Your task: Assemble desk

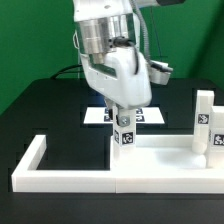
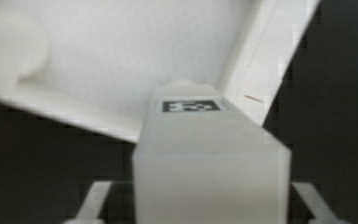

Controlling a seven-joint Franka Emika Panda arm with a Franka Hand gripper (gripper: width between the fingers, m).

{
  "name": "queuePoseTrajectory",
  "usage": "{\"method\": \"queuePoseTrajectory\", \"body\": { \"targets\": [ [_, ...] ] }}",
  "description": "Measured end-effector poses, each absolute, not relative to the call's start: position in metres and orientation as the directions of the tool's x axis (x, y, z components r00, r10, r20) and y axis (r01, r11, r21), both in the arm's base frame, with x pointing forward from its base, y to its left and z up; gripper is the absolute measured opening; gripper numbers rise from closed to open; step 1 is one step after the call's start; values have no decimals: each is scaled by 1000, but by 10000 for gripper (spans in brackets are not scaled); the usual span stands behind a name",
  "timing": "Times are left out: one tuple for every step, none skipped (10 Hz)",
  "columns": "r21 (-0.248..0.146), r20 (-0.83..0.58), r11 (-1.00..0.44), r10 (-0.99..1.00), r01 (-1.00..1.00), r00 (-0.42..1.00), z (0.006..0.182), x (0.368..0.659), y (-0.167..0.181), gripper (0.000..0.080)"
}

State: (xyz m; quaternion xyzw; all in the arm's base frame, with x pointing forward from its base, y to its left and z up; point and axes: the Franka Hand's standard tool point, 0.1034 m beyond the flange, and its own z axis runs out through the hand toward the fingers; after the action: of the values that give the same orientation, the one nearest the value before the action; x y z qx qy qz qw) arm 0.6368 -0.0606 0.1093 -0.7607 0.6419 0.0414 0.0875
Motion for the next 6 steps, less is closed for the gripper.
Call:
{"method": "queuePoseTrajectory", "body": {
  "targets": [
    [-72,-211,-10,-977,-997,25,109,638,-60,295],
    [-70,-216,109,-972,-992,-91,109,638,-61,295],
    [-68,-214,114,-972,-991,-97,109,637,-61,295],
    [-66,-215,118,-971,-991,-101,108,637,-60,295],
    [-74,-197,42,-980,-996,-26,107,636,-60,389],
    [-102,-139,-205,-966,-973,218,108,638,-56,527]
  ]
}}
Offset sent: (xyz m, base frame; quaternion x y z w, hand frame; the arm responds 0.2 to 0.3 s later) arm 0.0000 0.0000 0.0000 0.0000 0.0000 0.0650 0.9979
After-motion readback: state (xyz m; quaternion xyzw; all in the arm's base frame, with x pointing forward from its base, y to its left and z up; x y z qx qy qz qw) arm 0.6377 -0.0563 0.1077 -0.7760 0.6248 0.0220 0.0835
